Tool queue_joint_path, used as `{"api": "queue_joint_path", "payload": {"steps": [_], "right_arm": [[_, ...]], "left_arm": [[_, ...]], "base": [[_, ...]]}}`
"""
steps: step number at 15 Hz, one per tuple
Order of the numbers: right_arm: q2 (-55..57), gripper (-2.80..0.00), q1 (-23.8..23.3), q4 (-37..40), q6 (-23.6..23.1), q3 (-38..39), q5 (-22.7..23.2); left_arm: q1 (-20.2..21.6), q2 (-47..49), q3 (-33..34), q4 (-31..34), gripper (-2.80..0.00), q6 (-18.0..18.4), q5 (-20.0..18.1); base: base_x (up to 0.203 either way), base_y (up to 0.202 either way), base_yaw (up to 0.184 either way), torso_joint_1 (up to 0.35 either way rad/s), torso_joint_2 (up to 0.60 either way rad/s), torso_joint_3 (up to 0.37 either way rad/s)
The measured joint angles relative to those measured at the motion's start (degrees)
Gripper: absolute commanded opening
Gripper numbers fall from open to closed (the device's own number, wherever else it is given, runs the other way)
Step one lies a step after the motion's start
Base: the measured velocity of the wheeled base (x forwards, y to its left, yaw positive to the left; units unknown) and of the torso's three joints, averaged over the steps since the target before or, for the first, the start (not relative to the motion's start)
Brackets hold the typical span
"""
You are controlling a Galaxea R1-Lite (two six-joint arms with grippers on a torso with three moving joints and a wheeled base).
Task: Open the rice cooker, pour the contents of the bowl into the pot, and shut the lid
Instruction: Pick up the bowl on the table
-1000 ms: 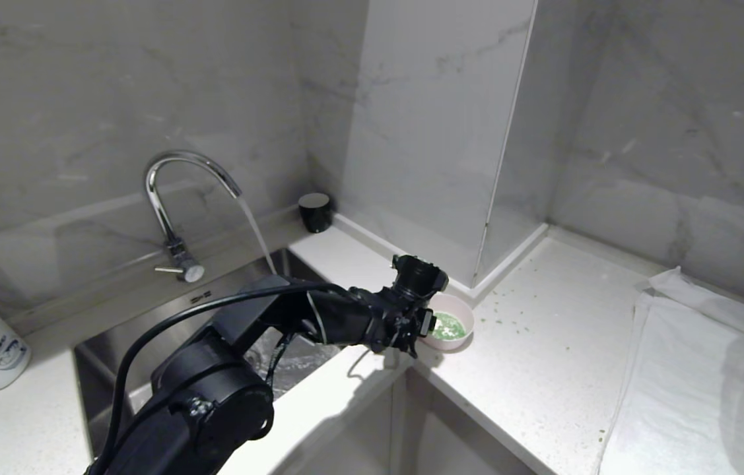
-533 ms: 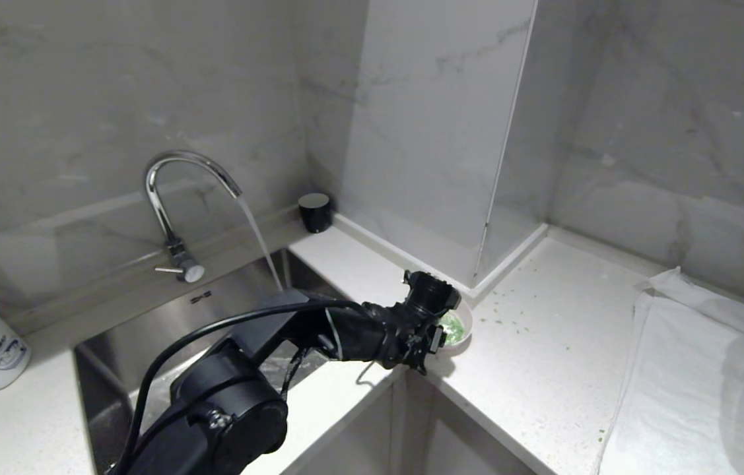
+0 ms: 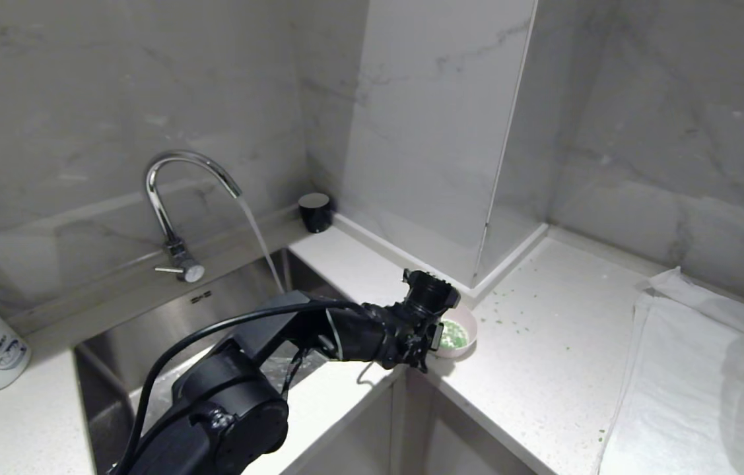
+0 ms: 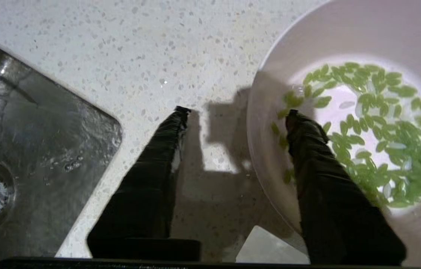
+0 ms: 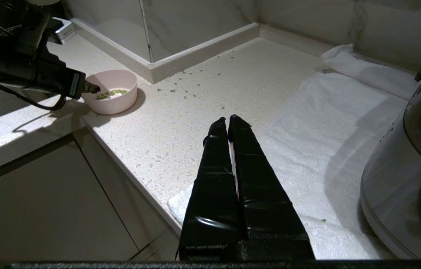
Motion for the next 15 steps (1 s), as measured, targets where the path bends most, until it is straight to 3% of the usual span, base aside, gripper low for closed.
{"api": "queue_joint_path", "payload": {"steps": [11,13,15], "right_arm": [[0.00,-2.80,0.00,0.00,0.02,0.00,0.00],[0.00,-2.80,0.00,0.00,0.00,0.00,0.02],[0.00,-2.80,0.00,0.02,0.00,0.00,0.00]], "left_arm": [[-0.28,-0.44,0.17,0.29,-2.80,-0.24,-0.08],[0.12,-1.05,0.20,1.45,-2.80,-1.99,-1.01],[0.92,-2.61,0.26,5.12,-2.80,-6.62,-3.75]], "base": [[0.000,0.000,0.000,0.000,0.00,0.000],[0.000,0.000,0.000,0.000,0.00,0.000],[0.000,0.000,0.000,0.000,0.00,0.000]]}}
